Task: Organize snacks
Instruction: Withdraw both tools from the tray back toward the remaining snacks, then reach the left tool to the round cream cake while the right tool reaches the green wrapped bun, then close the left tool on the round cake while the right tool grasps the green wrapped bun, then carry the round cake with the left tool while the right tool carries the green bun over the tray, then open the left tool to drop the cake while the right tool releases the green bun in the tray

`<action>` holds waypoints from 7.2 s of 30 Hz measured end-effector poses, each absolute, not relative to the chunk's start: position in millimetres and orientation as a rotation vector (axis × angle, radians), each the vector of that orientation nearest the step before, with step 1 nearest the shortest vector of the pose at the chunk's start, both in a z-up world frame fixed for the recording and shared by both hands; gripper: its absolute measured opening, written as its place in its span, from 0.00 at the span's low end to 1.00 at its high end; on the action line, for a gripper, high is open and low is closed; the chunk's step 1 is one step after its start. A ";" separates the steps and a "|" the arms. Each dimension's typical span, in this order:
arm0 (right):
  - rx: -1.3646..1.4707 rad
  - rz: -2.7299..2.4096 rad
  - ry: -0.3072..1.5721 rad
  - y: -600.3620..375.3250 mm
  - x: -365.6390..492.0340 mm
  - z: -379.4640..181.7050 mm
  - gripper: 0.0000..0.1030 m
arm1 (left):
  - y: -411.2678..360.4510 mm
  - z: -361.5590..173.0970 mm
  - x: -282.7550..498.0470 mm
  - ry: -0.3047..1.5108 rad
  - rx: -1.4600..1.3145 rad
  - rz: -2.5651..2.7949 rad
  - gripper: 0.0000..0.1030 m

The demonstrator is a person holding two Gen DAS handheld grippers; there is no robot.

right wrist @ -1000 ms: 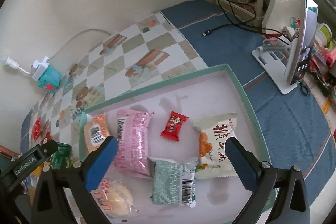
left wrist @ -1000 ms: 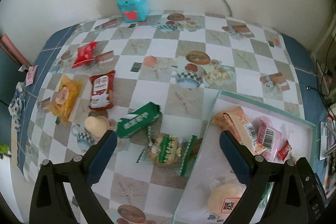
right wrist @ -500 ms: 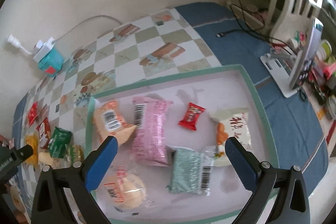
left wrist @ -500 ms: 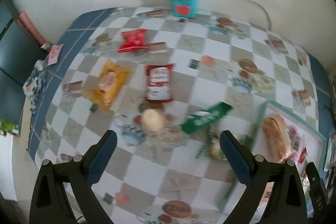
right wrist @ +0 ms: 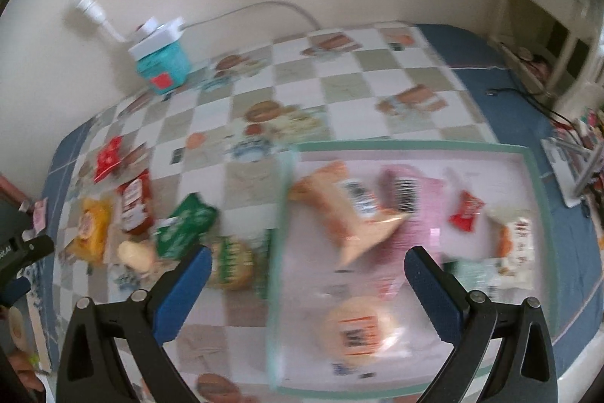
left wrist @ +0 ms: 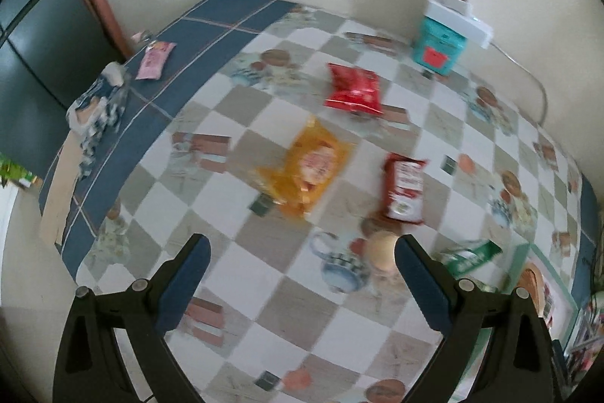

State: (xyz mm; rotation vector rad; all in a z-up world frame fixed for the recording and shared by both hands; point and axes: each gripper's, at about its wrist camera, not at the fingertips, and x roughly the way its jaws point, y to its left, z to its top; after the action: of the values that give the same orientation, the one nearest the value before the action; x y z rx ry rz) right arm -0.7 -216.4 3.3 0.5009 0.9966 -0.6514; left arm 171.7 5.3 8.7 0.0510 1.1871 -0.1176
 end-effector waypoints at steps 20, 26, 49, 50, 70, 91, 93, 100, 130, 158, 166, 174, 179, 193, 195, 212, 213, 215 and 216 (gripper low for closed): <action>0.432 -0.550 1.094 -160.8 69.4 -34.5 0.87 | 82.8 -30.1 224.3 1.305 -0.110 -0.055 0.95; 0.432 -0.549 1.126 -167.2 75.7 -46.4 0.81 | 57.0 -38.7 221.6 1.340 -0.095 -0.135 0.95; 0.531 -0.525 1.173 -187.6 64.2 -66.0 0.70 | -38.5 -62.2 202.3 1.389 0.046 -0.392 0.94; 0.531 -0.526 1.174 -187.6 63.8 -66.3 0.70 | -41.2 -62.9 201.8 1.385 0.052 -0.397 0.94; 0.441 -0.523 1.206 -171.6 77.0 -74.5 0.56 | -82.2 -84.6 194.0 1.395 0.135 -0.435 0.32; 0.512 -0.479 1.117 -173.1 64.9 -35.0 0.53 | -44.6 -44.8 196.4 1.336 0.070 -0.410 0.31; 0.513 -0.475 1.104 -172.6 63.5 -29.2 0.53 | -39.8 -38.4 194.4 1.326 0.060 -0.411 0.31; 0.525 -0.499 1.080 -174.6 55.9 -12.3 0.53 | -38.2 -11.2 186.8 1.254 0.058 -0.408 0.31; 0.686 -0.781 0.911 -287.8 -74.7 36.2 0.53 | -157.1 42.2 69.1 1.109 0.249 -0.648 0.31; 0.876 -0.895 0.884 -369.6 -153.8 -4.2 0.53 | -238.5 -31.2 14.4 1.185 0.513 -0.652 0.32; 0.877 -0.894 0.899 -374.6 -154.3 -11.6 0.54 | -250.3 -38.3 10.0 1.176 0.531 -0.658 0.32; 0.883 -0.893 0.892 -377.5 -156.3 -12.2 0.54 | -263.0 -43.0 -2.7 1.159 0.571 -0.671 0.32; 0.895 -0.892 0.889 -380.1 -161.3 -13.9 0.54 | -267.8 -45.8 -9.5 1.152 0.593 -0.667 0.32; 0.856 -0.897 0.886 -381.8 -165.8 -7.9 0.56 | -269.1 -36.2 -12.0 1.132 0.585 -0.649 0.34; 0.846 -0.898 0.892 -381.1 -165.0 -7.3 0.56 | -267.3 -33.7 -9.8 1.129 0.577 -0.642 0.35; 0.678 -0.902 0.961 -358.3 -137.2 7.2 0.75 | -225.8 -12.4 32.7 1.143 0.351 -0.516 0.89; 0.662 -0.898 0.964 -354.9 -133.6 9.0 0.76 | -222.0 -13.1 36.1 1.146 0.341 -0.502 0.89; 0.639 -0.893 0.968 -349.6 -128.0 11.3 0.78 | -214.9 -14.5 42.1 1.154 0.323 -0.473 0.90; 0.625 -0.886 0.972 -345.8 -124.3 12.8 0.78 | -210.6 -15.4 45.3 1.159 0.311 -0.459 0.91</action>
State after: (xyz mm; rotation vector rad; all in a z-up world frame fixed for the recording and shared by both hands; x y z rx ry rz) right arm -124.3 -345.8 12.8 0.6253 0.9718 -0.8863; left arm 45.3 -210.6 -15.4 0.3115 1.1587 -0.4594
